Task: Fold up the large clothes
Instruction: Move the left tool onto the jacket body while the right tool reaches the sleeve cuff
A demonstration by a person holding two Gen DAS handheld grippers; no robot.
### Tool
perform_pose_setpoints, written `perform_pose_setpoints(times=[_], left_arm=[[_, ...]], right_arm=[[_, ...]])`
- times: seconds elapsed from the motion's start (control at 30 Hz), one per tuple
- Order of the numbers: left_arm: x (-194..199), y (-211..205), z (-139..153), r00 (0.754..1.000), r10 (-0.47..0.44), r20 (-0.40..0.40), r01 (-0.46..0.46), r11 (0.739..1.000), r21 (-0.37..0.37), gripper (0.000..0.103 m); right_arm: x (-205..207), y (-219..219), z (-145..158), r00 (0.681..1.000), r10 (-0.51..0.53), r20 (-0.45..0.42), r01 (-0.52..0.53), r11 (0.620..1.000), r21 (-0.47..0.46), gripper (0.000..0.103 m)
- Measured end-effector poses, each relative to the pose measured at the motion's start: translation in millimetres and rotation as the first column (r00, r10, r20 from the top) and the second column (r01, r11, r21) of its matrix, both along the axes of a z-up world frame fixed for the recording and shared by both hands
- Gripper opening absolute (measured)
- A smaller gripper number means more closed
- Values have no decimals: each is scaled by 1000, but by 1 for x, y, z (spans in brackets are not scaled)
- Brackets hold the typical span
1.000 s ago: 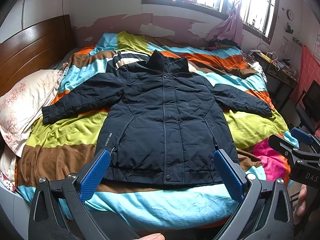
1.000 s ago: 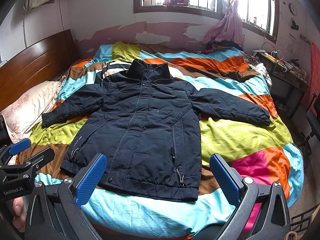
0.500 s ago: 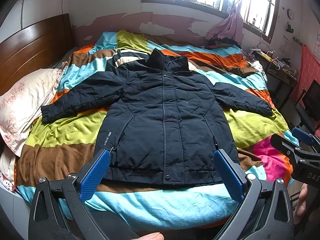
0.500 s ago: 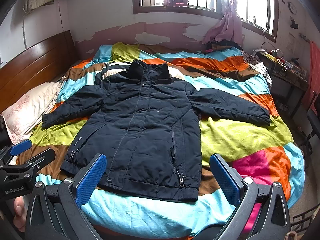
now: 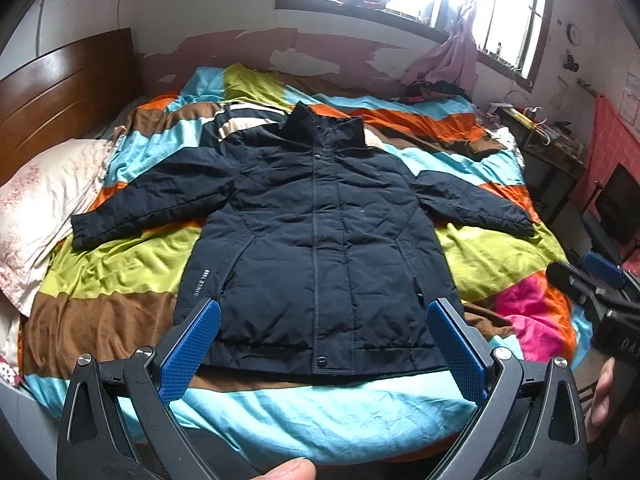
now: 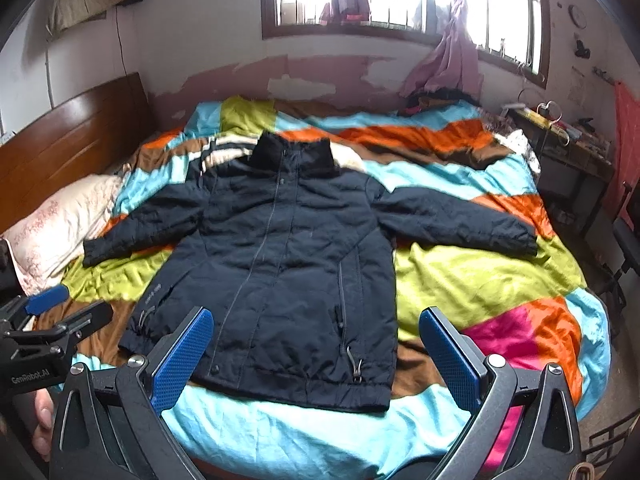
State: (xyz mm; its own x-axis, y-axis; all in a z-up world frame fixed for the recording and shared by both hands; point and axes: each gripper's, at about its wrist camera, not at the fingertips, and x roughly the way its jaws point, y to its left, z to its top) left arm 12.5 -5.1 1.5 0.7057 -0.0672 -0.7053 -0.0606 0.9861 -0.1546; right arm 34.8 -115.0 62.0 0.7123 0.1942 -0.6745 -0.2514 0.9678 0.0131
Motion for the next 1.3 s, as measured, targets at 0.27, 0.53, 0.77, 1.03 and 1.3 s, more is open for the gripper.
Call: perform_pose_setpoints(times=[0.27,0.53,0.77,1.03,1.3], left_arm=[[-2,-14,11,996,-53,69,50,998,43,101],[33,-26,-12,998,-45,34,42,996,73,101],[75,-37,-33,997,-72,7,71,993,95,101],[129,-58,-44,987,-155,35,150,981,119,101],[204,-92,-73,957,-290,17,285,950,130,101]], right_arm=[[-9,-6,13,985,87,150,-91,996,21,103],[1,-39,-9,984,108,139,-121,989,85,103],[47,-62,-57,994,99,-40,-94,989,117,103],[87,-85,-83,984,135,-118,-119,984,132,103],[130,-119,-108,982,126,-139,-111,987,112,103]])
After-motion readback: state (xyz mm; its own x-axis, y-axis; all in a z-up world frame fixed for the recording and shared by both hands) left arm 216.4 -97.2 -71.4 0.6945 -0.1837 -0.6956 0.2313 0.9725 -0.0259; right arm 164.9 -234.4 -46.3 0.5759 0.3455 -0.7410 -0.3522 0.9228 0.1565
